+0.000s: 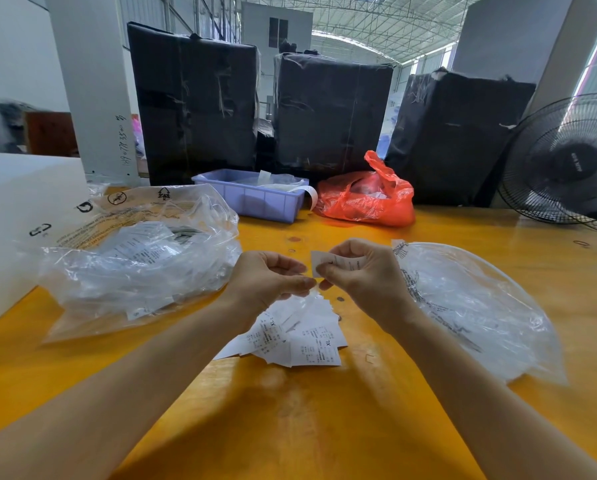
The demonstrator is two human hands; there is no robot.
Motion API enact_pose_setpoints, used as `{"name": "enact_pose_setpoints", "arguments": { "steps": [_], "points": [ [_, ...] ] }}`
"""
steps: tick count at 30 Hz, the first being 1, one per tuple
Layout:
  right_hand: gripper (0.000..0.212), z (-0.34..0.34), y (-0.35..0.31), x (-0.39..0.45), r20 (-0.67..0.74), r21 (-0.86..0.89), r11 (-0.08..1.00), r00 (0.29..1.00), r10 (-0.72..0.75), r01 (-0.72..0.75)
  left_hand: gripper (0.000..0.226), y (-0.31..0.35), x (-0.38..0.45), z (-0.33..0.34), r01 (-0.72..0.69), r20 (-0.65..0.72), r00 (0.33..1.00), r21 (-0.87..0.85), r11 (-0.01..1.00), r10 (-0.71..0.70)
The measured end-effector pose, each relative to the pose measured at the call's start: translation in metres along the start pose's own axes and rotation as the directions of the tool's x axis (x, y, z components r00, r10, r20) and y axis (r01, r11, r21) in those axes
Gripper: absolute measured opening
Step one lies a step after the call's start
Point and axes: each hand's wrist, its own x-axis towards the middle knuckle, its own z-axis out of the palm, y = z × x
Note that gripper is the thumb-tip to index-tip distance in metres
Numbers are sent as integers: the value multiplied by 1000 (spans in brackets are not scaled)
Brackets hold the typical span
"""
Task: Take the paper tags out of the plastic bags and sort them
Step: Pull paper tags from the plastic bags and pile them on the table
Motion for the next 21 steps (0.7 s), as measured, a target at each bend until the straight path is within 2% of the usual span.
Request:
{"name": "enact_pose_setpoints", "arguments": {
  "steps": [10, 17, 21],
  "points": [
    [9, 2, -1, -3, 42, -36, 999, 998, 38, -37, 23, -1, 0, 2, -8, -4, 1000, -8, 1000, 8],
    [8, 1, -1, -3, 168, -121, 980, 970, 176, -157, 21, 1, -1, 1, -38, -5, 999, 18, 999, 38],
    [4, -3, -2, 0, 154, -101, 984, 974, 164, -149, 22, 2, -2, 1, -64, -14, 998, 60, 996, 65]
  ]
}}
